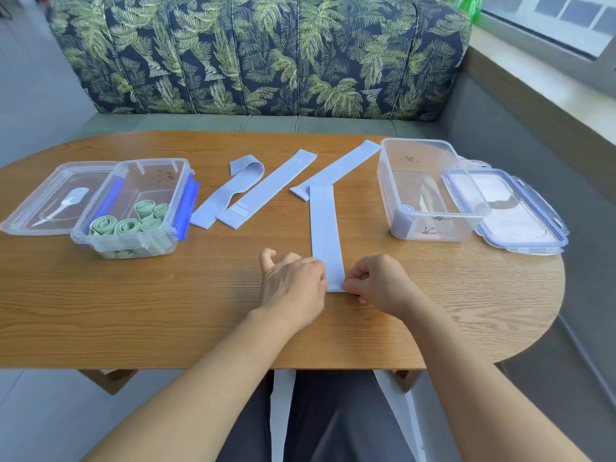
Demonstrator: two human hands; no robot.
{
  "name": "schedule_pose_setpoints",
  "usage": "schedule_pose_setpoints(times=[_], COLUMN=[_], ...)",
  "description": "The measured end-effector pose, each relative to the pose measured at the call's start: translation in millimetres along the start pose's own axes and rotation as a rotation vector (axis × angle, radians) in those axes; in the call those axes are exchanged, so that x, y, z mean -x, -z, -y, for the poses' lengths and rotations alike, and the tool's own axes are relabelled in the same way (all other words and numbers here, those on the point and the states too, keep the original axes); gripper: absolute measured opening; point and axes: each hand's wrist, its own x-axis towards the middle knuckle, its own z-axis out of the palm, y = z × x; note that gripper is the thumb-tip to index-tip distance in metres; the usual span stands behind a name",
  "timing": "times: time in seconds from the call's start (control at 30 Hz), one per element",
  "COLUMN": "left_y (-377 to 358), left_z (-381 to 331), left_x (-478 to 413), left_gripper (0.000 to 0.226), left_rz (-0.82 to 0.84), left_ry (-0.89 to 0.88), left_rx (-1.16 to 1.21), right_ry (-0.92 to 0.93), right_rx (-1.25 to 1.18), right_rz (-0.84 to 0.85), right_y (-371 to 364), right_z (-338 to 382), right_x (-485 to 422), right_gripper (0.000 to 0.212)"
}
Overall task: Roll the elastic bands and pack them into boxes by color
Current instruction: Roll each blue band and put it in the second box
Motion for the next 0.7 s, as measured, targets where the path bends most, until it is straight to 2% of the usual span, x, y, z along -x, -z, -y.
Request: schedule_pose_setpoints(times=[0.57,0.7], left_y=[-4.4,-3.7], left_z=[-0.2,-1.1], left_x=[5.1,6.7], left_gripper=[0.02,0.016], left_rz=[-0.044,-0.043], left_ry=[-0.023,-0.044], left_rx=[-0.01,-0.032], right_ry=[-0.142,-0.172], right_rx=[-0.014,0.006], right_rz=[0.059,0.08], right_y=[5.7,6.7], right_z=[2.0,6.1], right_x=[-4.9,-7.3], right_gripper=[0.031,0.029])
